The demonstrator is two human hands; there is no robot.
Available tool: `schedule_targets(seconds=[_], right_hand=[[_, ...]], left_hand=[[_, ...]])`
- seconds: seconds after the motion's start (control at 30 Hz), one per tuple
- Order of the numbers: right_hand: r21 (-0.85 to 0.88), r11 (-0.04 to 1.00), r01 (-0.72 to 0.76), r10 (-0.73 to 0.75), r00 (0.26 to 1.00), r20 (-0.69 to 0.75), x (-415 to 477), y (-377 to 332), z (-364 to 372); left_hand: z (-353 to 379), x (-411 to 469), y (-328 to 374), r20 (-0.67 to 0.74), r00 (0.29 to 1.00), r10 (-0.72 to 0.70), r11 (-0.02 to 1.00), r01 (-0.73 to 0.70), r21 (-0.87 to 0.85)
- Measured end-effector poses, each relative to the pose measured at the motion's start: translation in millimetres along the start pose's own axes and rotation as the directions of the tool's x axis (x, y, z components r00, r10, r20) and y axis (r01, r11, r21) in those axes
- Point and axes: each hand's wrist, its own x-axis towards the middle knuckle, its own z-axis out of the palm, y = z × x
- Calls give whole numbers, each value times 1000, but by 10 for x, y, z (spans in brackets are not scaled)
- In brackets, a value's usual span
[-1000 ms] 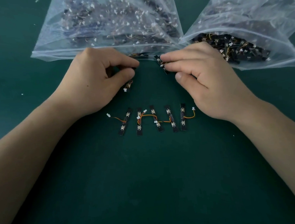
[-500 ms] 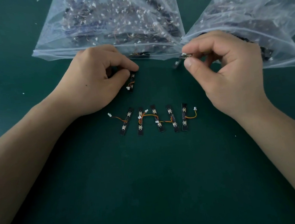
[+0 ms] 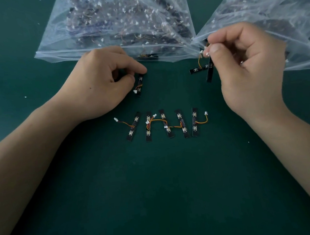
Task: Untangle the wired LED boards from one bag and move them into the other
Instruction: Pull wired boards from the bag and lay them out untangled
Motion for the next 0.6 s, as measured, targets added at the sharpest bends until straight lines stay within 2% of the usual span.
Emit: schedule_targets(seconds=[0.1,0.17,0.23,0.3,0.43,0.6], right_hand=[[-1,997,73,-73,996,-44,6,-10,-33],[-47,974,222,-223,975,-12,8,-29,-75],[-75,901,427,-420,903,88,-14,-63,-96],[-79,845,528,-511,843,167,-53,-93,-77],[-82,811,579,-537,793,288,-91,-85,-43],[-19,862,507,-468,807,361,-101,-91,-81]], left_hand=[[2,1,-2,1,1000,3,1000,-3,-4],[6,0,-7,8,1000,12,1000,-12,-3],[9,5,-15,9,1000,15,1000,-14,-2],[7,9,-21,8,1000,12,1000,-12,-2],[2,6,-16,13,1000,11,1000,-11,-2],[-4,6,-9,15,1000,7,1000,-7,-1]])
